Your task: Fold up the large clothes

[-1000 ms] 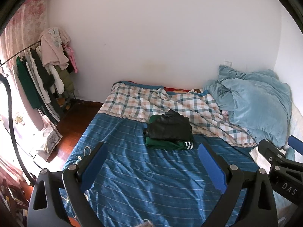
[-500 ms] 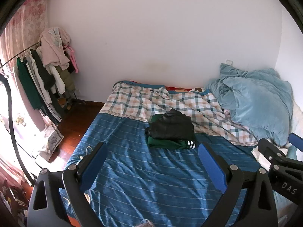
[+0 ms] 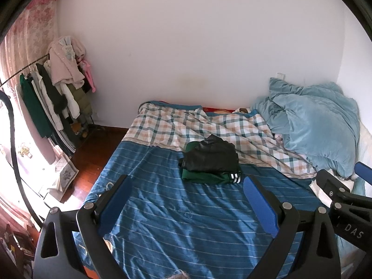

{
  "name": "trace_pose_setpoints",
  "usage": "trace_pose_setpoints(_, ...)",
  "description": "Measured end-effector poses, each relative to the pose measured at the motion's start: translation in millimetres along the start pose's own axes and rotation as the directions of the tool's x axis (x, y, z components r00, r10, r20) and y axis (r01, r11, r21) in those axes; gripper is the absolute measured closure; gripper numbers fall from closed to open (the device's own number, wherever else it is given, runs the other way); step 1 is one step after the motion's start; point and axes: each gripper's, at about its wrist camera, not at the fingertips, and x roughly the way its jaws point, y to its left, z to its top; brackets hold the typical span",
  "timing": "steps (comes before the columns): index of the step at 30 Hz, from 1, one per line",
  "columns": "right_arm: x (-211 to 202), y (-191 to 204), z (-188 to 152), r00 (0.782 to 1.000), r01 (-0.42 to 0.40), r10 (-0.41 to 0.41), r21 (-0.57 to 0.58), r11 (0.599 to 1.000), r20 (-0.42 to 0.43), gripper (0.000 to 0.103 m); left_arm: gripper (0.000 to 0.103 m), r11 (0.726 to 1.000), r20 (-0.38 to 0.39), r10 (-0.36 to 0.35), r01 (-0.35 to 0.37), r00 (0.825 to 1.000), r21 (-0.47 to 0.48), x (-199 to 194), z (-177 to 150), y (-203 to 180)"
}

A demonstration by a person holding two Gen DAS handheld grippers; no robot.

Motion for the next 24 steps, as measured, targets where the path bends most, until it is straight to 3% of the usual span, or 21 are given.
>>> trace_pose_setpoints(24,0.2,1.9,-0.9,1.000,-0.006,0.006,0.000,1.000,0.001,0.002,0.006,1.000,0.018,-0.009,0.009,1.000,0.017,-4.3,2.5,0.5)
